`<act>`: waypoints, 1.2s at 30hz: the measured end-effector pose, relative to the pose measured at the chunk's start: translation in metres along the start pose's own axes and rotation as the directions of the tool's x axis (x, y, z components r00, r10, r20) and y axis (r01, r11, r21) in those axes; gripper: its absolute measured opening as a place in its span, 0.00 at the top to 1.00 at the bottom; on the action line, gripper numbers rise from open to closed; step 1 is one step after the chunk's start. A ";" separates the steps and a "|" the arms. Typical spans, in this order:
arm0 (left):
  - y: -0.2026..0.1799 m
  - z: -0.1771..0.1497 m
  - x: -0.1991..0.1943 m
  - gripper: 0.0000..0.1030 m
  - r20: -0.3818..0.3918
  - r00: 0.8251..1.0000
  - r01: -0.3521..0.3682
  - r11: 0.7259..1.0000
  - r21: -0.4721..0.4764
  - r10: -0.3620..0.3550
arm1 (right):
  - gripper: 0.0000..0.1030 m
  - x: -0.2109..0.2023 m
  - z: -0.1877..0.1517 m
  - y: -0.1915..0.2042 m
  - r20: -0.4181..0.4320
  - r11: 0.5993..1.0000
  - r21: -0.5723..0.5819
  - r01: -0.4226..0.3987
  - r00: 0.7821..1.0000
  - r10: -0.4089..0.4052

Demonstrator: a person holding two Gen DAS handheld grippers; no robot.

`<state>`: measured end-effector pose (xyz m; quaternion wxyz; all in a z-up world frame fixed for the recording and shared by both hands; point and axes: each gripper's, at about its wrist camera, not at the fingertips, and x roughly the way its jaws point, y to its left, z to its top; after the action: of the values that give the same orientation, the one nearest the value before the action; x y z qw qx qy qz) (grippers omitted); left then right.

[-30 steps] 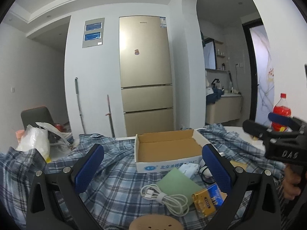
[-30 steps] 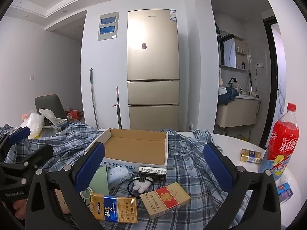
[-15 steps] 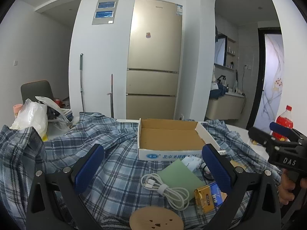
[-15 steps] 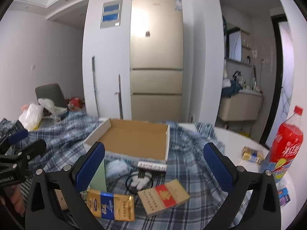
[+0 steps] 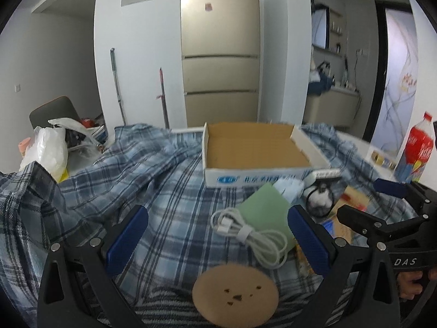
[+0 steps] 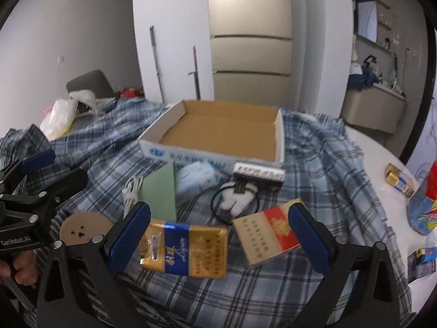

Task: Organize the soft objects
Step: 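Grasp the tan wooden disc with the left gripper while the right grasps the Liqun pack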

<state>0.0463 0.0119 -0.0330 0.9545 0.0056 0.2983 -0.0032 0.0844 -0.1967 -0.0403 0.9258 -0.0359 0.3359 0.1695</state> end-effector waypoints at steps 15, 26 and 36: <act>0.011 -0.021 0.004 0.00 -0.190 0.979 0.083 0.996 0.027 -0.076 | 0.11 0.041 -0.011 0.028 -0.209 0.995 -0.088 -0.052 0.977 0.032; 0.008 -0.035 0.030 0.00 -0.358 0.919 0.194 0.980 0.045 -0.166 | 0.30 0.042 -0.013 0.021 -0.234 0.992 -0.034 -0.122 0.966 0.111; 0.000 -0.046 0.040 0.11 -0.424 0.893 0.205 0.975 0.083 -0.152 | 0.46 0.038 -0.018 0.020 -0.279 0.978 -0.015 -0.207 0.940 0.195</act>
<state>0.0528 0.0120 -0.0931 0.8627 0.0386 0.4925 -0.1083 0.0939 -0.1697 -0.0772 0.8469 -0.0451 0.4595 0.2638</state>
